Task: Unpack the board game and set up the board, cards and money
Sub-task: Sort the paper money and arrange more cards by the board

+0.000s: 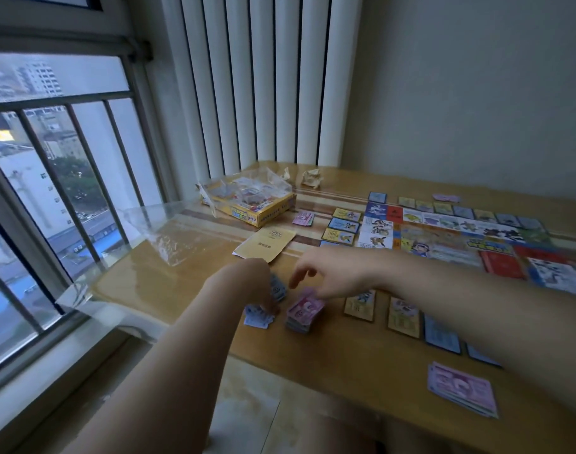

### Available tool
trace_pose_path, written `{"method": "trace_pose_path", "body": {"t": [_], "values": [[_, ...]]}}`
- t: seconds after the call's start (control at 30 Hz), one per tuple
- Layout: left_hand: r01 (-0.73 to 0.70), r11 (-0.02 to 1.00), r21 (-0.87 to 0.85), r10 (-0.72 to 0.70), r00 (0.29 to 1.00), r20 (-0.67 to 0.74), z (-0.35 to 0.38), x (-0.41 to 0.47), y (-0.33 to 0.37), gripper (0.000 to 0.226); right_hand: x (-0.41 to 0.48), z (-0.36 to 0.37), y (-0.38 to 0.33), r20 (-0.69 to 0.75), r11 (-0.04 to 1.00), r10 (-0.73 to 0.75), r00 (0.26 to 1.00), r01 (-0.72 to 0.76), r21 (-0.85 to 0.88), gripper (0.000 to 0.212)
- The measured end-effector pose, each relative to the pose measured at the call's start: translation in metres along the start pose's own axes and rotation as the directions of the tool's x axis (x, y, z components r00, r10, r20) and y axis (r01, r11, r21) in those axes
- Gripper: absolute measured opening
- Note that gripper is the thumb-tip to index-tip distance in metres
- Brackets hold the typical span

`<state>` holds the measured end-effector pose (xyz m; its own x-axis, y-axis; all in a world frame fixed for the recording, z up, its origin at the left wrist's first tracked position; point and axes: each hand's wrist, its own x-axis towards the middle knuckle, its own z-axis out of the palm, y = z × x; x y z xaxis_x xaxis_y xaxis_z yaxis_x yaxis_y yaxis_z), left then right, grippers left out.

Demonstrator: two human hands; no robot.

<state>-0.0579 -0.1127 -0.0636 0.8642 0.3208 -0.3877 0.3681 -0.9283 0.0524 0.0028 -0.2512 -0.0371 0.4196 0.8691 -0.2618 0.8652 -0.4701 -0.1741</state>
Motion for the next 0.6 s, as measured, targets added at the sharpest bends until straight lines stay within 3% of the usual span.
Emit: {"method": "trace_pose_path", "body": {"t": [0.2,0.33,0.43,0.5,0.6], "values": [[-0.042,0.999,-0.001,0.042,0.998,-0.052,0.006,0.001,-0.003,0.075,0.019,0.002,-0.011,0.203,0.968,-0.005,0.979,0.056,-0.243,0.047],[-0.079,0.956,-0.283,0.043,0.990,-0.133,0.015,-0.002,-0.013,0.074,0.023,0.003,-0.012,0.227,0.971,0.023,0.974,0.033,-0.238,0.050],[-0.110,0.857,-0.504,0.019,0.983,-0.182,0.016,-0.007,-0.023,0.067,0.027,0.002,-0.013,0.263,0.975,0.047,0.964,0.012,-0.220,0.051],[-0.133,0.665,-0.735,-0.022,0.980,-0.197,0.017,-0.009,-0.029,0.049,0.030,0.002,-0.015,0.274,0.969,0.055,0.960,0.015,-0.248,0.053],[-0.113,0.086,-0.990,0.000,0.994,-0.113,0.020,-0.011,-0.037,0.026,0.031,0.003,-0.017,0.264,0.952,0.059,0.963,0.025,-0.305,0.048]]}}
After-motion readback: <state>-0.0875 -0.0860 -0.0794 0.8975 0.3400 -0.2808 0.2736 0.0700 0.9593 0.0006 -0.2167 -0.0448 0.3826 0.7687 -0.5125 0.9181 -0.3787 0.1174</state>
